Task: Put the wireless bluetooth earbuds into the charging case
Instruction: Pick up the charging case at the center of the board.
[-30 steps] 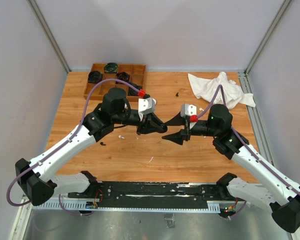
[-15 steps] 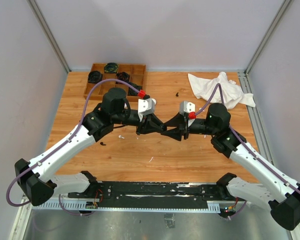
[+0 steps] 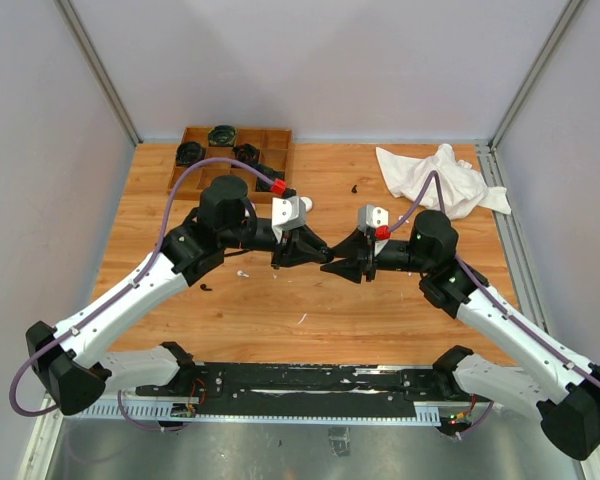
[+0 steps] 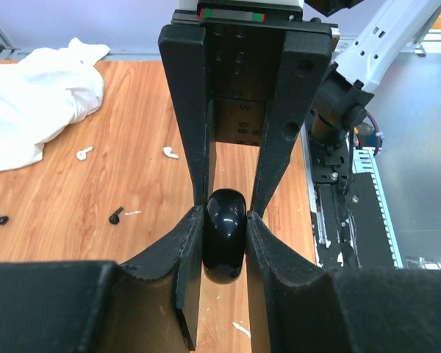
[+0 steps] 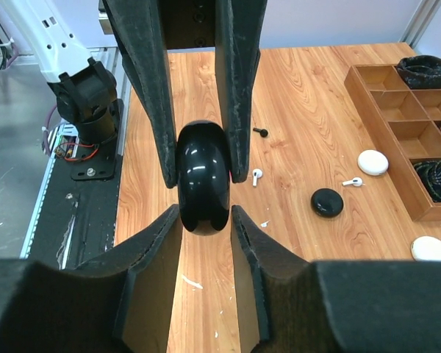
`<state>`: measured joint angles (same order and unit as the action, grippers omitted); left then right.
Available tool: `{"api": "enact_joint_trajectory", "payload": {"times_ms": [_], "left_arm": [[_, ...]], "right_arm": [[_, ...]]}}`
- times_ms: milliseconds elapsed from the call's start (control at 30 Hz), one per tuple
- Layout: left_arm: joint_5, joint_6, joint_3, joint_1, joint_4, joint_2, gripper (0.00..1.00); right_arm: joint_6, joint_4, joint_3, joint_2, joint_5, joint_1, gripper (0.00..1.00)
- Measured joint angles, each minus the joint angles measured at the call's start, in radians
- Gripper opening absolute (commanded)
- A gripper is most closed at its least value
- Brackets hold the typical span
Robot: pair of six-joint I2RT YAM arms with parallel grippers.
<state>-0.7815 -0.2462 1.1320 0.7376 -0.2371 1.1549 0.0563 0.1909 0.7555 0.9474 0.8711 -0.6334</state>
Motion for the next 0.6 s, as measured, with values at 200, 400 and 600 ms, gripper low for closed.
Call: {"api": "enact_joint_trajectory", "payload": {"times_ms": [200, 400, 600], "left_arm": [[0.0, 0.005, -0.006, 0.0, 0.016, -0.008, 0.0], [-0.002, 0.008, -0.016, 0.0, 0.019, -0.008, 0.0], [-0.006, 0.011, -0.018, 0.0, 0.024, -0.008, 0.0]], "right_arm": [[-0.021, 0.029, -0.013, -0.008, 0.0, 0.0, 0.34], [-0.042, 0.076, -0.021, -0.022, -0.001, 0.0, 0.33], [-0.064, 0.103, -0.029, -0.022, -0.002, 0.0, 0.25]]}}
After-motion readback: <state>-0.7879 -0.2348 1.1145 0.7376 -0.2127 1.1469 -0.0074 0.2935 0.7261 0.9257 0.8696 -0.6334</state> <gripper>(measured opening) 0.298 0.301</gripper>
